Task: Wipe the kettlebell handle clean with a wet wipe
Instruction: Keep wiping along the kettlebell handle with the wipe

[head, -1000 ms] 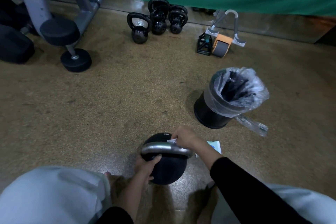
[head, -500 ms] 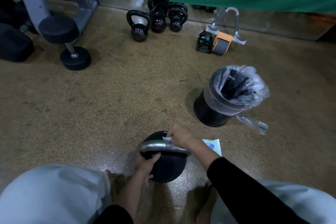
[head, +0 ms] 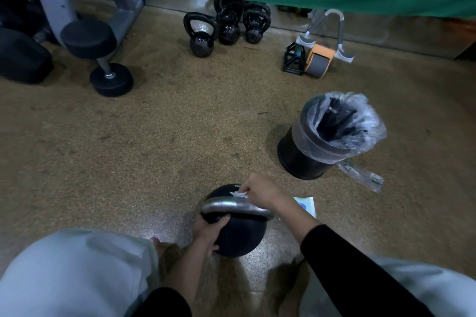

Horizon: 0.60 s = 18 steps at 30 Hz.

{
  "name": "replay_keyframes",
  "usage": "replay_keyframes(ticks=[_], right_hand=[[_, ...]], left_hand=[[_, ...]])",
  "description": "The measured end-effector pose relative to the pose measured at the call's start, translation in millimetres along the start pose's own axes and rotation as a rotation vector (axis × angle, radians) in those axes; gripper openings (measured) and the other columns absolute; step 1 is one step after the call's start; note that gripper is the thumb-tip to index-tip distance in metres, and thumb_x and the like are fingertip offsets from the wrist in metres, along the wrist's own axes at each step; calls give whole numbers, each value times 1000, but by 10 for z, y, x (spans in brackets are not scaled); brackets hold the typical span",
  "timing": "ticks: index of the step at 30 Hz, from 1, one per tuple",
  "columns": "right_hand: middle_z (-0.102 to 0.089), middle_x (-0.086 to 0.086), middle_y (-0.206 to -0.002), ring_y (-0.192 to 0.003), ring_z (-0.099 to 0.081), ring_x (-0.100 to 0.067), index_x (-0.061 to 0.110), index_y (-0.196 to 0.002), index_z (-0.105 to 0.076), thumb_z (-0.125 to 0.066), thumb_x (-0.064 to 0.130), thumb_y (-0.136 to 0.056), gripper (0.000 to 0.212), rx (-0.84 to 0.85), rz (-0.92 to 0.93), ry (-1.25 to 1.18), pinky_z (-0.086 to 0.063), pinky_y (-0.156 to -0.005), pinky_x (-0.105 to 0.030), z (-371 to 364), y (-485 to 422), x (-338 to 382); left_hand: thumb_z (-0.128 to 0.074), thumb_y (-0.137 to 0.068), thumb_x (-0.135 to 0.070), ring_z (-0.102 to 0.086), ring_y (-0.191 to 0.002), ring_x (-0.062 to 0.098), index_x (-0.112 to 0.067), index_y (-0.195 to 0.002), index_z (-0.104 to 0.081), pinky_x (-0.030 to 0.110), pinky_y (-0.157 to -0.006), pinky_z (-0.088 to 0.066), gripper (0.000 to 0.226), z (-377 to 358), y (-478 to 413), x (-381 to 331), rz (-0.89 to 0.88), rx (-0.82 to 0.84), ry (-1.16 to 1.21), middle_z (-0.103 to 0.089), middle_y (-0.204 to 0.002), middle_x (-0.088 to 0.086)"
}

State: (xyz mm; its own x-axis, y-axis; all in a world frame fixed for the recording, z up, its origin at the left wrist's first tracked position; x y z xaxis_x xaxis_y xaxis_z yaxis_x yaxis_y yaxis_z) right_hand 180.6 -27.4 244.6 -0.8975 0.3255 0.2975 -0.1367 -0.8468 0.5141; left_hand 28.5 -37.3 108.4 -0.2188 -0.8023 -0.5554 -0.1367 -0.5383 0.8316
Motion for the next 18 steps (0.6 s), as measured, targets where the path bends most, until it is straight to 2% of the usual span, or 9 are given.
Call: replay_keyframes(ticks=[4,11,14,18], right_hand=[[-70,-5,-112,-106,-62,-22,15,-105,-74,-56,4,-86,28,8,-56,-17,-47,-92,-26,1,20,-112],[-67,-10,-114,-109,-60,-26,14,-109,-72,-52,7,-90,28,-15,-53,-47,-47,-92,-28,-29,49,10],[-68,-8,-114,-109,-60,-24,16,-107,-73,-57,11,-89,25,-51,-69,-40,-47,-95,-28,-44,74,-84],[-69,-7,-111,-106,-62,-24,19,-104,-74,-58,11,-88,23,-34,-99,-43,-47,-90,-26,-59,26,-79]], left_hand=[[-79,-79,-25,-49,-108,29,-16,-130,-48,46,-75,-47,60,33,-20,21,5,-4,-4,-55,-129,10],[-81,-76,-27,-49,-122,35,-19,-129,-49,48,-76,-48,62,14,-41,30,11,-10,3,-55,-132,8],[-81,-76,-27,-49,-122,36,-19,-130,-49,48,-75,-47,64,27,-60,33,19,-3,-2,-55,-132,9],[-81,-76,-28,-50,-119,36,-17,-129,-49,47,-74,-48,63,32,-63,62,26,-10,-18,-55,-132,10]])
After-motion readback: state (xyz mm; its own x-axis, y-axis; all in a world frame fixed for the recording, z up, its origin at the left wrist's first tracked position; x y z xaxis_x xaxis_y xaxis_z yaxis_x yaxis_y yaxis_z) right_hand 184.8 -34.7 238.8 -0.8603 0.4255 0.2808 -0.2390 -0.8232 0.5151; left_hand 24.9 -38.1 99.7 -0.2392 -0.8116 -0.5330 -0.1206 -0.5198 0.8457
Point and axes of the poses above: each hand's wrist, its own y-axis away from the middle knuckle, its own z-axis out of the back of the hand, x = y × z, the point moved 1 cm from there along -y, towards the middle knuckle
